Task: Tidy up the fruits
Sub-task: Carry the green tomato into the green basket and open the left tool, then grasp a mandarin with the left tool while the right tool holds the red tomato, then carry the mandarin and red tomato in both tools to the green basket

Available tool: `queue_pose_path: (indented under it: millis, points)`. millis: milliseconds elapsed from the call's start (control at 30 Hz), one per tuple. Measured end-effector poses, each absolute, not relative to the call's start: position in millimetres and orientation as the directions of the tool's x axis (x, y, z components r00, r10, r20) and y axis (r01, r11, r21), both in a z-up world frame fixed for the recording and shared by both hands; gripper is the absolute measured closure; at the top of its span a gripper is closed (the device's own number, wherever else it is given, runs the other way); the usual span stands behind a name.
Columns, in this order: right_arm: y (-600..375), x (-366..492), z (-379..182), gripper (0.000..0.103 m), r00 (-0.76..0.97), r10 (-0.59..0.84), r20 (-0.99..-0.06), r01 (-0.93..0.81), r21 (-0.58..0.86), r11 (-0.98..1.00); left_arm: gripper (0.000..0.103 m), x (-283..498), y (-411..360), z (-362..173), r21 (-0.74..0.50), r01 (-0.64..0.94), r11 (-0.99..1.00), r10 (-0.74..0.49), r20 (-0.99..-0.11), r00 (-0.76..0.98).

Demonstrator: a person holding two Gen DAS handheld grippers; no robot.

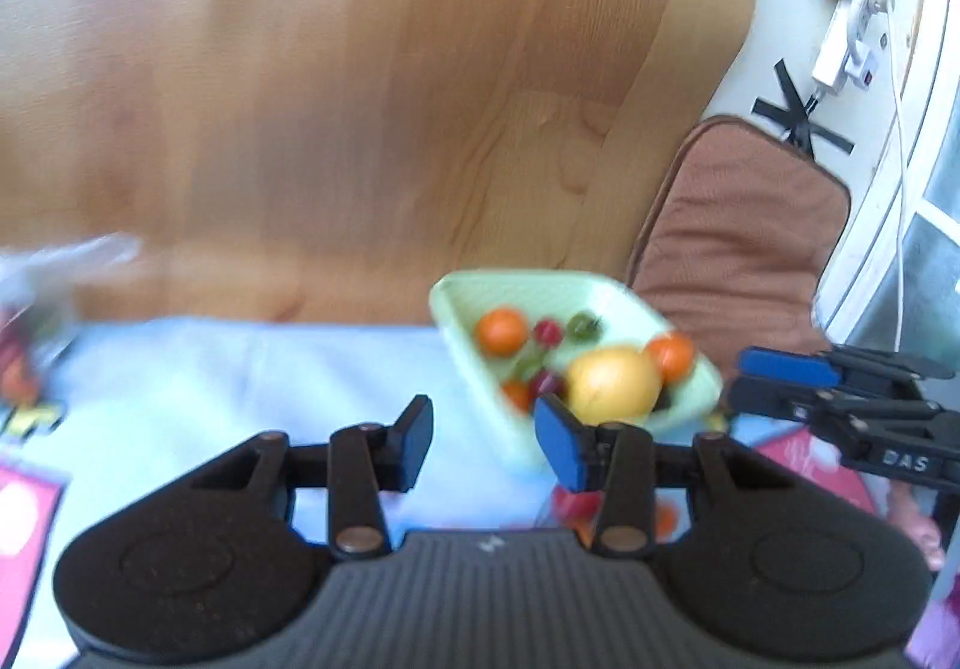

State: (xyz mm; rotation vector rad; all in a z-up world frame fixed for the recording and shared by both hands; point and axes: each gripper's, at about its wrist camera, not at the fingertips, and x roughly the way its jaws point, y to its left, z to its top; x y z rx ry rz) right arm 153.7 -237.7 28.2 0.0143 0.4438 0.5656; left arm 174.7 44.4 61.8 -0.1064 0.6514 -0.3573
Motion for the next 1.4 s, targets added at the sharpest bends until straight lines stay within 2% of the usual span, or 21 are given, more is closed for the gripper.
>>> queue_pose_path:
  millis: [67, 133, 200, 267, 333, 400, 500, 567, 600, 633, 733, 900, 1033, 1167, 1400]
  points:
    - [-230.3, 135.2, 18.9, 0.067, 0.727, 0.538, -0.427, -0.537, 0.135, 0.833, 0.054, 160.9, 60.6, 51.0, -0.220, 0.255, 0.942, -0.337, -0.594, 0.731]
    - [-215.6, 120.4, 12.6, 0.067, 0.695, 0.565, -0.443, -0.574, 0.130, 0.808, 0.052, 156.4, 69.9, 38.6, -0.247, 0.235, 0.940, -0.340, -0.619, 0.708]
    - [-190.6, 108.7, 5.9, 0.067, 0.681, 0.569, -0.461, -0.622, 0.046, 0.782, 0.050, 157.4, 74.6, 33.0, -0.295, 0.235, 0.926, -0.374, -0.636, 0.675]
    - [-165.9, 103.1, 0.1, 0.067, 0.685, 0.554, -0.474, -0.650, -0.053, 0.758, 0.042, 159.2, 74.4, 28.7, -0.325, 0.264, 0.908, -0.416, -0.632, 0.653]
    - [-146.7, 105.7, -4.5, 0.067, 0.678, 0.554, -0.483, -0.673, -0.106, 0.732, 0.037, 161.3, 65.2, 25.1, -0.300, 0.281, 0.912, -0.410, -0.628, 0.662]
    - [-130.4, 116.9, -9.5, 0.067, 0.683, 0.543, -0.489, -0.684, -0.167, 0.710, 0.036, 165.5, 59.2, 20.3, -0.298, 0.298, 0.907, -0.421, -0.625, 0.657]
    - [-116.1, 140.4, -16.3, 0.067, 0.665, 0.527, -0.529, -0.704, -0.208, 0.679, 0.044, 171.2, 57.2, 12.9, -0.326, 0.310, 0.893, -0.450, -0.623, 0.640]
    - [-112.4, 151.0, -22.6, 0.067, 0.644, 0.521, -0.561, -0.720, -0.211, 0.662, 0.061, 174.7, 58.1, 7.2, -0.332, 0.306, 0.892, -0.451, -0.626, 0.637]
    - [-110.1, 155.4, -25.0, 0.069, 0.649, 0.510, -0.565, -0.716, -0.228, 0.660, 0.064, 176.5, 58.5, 5.0, -0.324, 0.295, 0.899, -0.438, -0.628, 0.644]
    - [-108.5, 154.3, -25.1, 0.072, 0.652, 0.506, -0.565, -0.715, -0.237, 0.657, 0.065, 177.0, 61.3, 3.8, -0.334, 0.292, 0.896, -0.442, -0.622, 0.646]
    - [-109.6, 144.7, -22.4, 0.073, 0.660, 0.509, -0.553, -0.706, -0.225, 0.671, 0.066, 171.2, 68.2, 5.3, -0.377, 0.278, 0.884, -0.463, -0.611, 0.642]
    - [-123.0, 105.3, -12.3, 0.073, 0.670, 0.545, -0.505, -0.707, -0.208, 0.676, 0.066, 127.3, 66.7, 16.5, -0.384, 0.300, 0.873, -0.481, -0.582, 0.656]
    - [-149.2, 66.1, -9.5, 0.073, 0.669, 0.550, -0.501, -0.695, -0.158, 0.702, 0.066, 84.6, 50.3, 12.8, -0.381, 0.324, 0.866, -0.498, -0.584, 0.641]
    - [-173.7, 30.3, -16.7, 0.073, 0.724, 0.466, -0.509, -0.621, -0.185, 0.762, 0.066, 50.1, 21.1, 3.1, -0.327, 0.353, 0.877, -0.481, -0.609, 0.631]
    - [-205.8, -2.4, -21.2, 0.072, 0.757, 0.385, -0.528, -0.516, -0.122, 0.848, 0.066, 12.0, -16.0, 6.3, -0.241, 0.404, 0.882, -0.463, -0.600, 0.653]
